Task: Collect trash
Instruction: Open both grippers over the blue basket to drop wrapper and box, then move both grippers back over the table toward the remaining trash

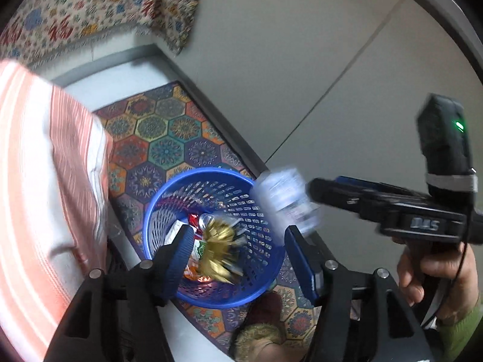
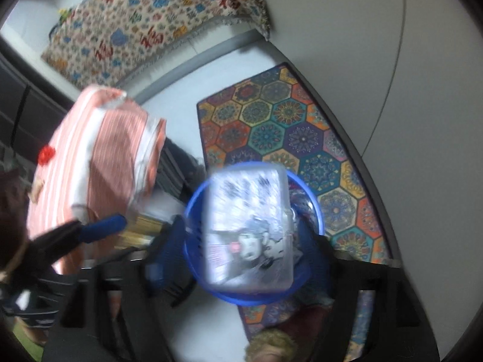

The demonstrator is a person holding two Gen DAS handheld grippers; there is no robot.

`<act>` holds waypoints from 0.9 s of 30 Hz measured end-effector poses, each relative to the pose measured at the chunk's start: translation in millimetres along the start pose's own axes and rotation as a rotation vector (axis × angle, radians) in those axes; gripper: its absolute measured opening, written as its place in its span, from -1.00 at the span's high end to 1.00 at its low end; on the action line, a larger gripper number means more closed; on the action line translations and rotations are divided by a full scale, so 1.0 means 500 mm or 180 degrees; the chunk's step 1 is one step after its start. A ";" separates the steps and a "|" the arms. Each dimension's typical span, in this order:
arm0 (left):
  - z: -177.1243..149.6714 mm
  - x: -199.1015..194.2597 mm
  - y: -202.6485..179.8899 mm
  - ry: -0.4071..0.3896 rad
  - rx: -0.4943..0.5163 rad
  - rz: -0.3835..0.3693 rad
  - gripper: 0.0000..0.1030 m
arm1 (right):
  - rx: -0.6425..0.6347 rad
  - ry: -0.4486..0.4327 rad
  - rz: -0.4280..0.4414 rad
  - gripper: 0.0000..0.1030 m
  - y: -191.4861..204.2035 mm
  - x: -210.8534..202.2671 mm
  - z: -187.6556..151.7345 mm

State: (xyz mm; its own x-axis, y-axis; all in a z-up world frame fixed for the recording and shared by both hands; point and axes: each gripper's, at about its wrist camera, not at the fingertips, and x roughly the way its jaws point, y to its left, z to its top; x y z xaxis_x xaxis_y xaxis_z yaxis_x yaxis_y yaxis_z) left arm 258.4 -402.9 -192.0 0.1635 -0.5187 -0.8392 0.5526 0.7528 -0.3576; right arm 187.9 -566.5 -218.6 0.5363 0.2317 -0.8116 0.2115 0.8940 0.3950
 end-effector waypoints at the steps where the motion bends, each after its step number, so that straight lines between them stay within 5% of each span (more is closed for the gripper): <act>1: -0.001 -0.005 0.006 -0.0005 -0.0054 -0.0001 -0.24 | 0.0001 -0.0044 -0.0020 -0.67 -0.001 -0.007 0.000; 10: -0.057 -0.174 0.010 -0.0490 0.0125 0.0364 -0.24 | -0.0286 -0.0505 -0.0426 -0.79 0.036 -0.063 -0.004; 15: -0.135 -0.292 0.079 -0.0703 0.0113 0.0701 -0.24 | -0.0601 -0.0785 -0.0567 -0.82 0.110 -0.101 -0.014; 21: -0.246 -0.392 0.245 -0.0742 -0.0144 0.1165 -0.24 | -0.1120 -0.0956 -0.0194 -0.92 0.315 -0.115 -0.055; 27: -0.322 -0.483 0.409 -0.0787 -0.0277 0.1498 -0.24 | -0.1650 -0.0484 0.0383 -0.93 0.559 -0.014 -0.127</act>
State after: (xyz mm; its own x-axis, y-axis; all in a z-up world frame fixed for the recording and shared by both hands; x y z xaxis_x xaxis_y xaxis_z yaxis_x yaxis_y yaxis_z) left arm 200.2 -58.5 -128.3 0.5705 -0.1892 -0.7992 0.3052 0.9523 -0.0076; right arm 191.6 -294.1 -130.1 0.6519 0.3203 -0.6874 -0.2678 0.9453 0.1864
